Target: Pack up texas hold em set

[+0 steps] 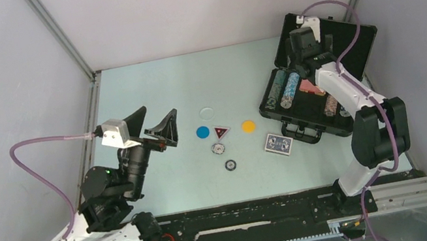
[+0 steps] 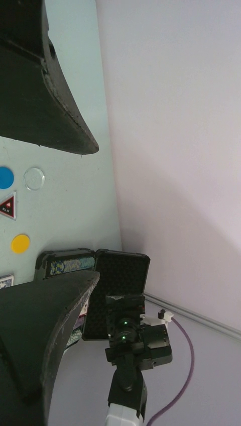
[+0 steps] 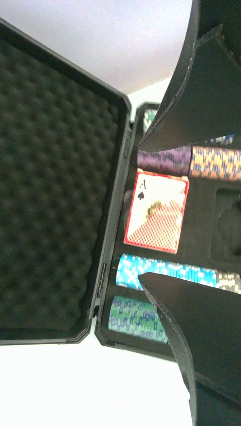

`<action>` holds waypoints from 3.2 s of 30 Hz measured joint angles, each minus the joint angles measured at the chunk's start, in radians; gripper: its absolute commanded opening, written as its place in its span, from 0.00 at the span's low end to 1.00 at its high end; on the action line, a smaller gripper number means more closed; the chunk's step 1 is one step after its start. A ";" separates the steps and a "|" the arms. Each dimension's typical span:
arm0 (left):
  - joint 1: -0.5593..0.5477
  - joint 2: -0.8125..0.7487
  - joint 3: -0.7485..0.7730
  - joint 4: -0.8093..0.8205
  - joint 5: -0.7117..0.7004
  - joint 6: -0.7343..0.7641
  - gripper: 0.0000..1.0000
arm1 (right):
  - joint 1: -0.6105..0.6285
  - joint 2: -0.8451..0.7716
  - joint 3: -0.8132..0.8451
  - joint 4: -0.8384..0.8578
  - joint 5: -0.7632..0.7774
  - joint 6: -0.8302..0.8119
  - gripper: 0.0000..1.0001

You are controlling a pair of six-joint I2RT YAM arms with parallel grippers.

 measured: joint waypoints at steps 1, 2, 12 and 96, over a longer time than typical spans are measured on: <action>0.000 0.001 0.000 0.000 0.000 0.000 0.90 | -0.006 0.005 -0.018 0.019 -0.006 0.059 1.00; 0.000 0.002 0.000 0.000 0.000 0.001 0.90 | -0.014 0.009 -0.035 0.031 -0.015 0.103 1.00; 0.002 0.003 0.000 -0.001 0.000 0.001 0.90 | -0.153 0.003 -0.228 0.116 -0.216 0.374 1.00; 0.034 0.188 0.208 -0.367 -0.076 0.028 1.00 | 0.391 0.032 -0.202 -0.465 -0.499 -0.176 1.00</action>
